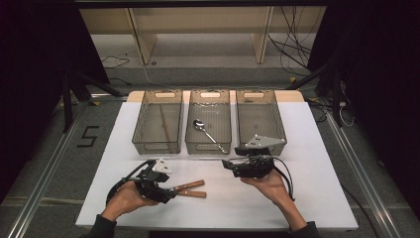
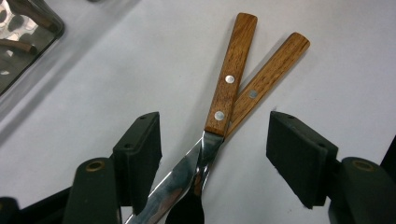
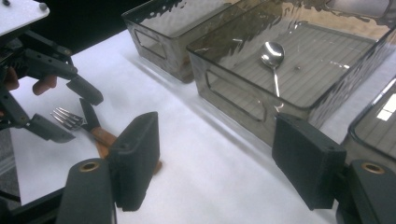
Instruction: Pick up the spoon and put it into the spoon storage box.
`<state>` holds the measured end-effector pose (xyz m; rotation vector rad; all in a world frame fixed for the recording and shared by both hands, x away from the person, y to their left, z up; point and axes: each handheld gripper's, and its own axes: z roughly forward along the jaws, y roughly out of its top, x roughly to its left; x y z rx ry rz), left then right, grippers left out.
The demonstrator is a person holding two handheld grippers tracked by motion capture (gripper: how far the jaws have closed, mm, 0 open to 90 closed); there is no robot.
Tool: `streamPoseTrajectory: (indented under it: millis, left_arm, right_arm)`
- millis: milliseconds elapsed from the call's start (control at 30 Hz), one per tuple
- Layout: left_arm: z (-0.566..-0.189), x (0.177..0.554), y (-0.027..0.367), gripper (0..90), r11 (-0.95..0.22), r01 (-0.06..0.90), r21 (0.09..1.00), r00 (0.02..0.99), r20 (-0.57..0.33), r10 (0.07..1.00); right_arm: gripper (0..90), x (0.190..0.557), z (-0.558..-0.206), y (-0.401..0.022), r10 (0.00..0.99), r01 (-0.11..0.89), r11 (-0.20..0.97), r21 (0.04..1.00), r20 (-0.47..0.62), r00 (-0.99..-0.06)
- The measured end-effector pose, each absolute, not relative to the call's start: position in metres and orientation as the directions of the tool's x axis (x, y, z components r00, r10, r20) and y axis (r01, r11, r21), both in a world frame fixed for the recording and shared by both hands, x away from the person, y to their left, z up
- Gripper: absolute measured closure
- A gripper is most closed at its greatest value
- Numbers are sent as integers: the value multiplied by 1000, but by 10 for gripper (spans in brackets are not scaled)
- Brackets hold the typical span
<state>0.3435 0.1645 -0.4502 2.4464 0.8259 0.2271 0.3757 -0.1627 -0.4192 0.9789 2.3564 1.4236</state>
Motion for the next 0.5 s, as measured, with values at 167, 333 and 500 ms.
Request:
streamPoseTrajectory:
  millis: [167,333,500]
  left_arm:
    - [-452,343,165,381,-683,506,527,805,-4,593]
    - [-454,344,164,400,-703,501,505,813,4,582]
    - [-455,346,162,428,-725,495,478,822,13,570]
  right_arm:
    - [323,368,-426,-166,635,426,317,847,144,-759]
    - [306,359,-430,-172,630,424,313,850,148,-762]
    - [288,351,-434,-179,625,426,301,853,161,-764]
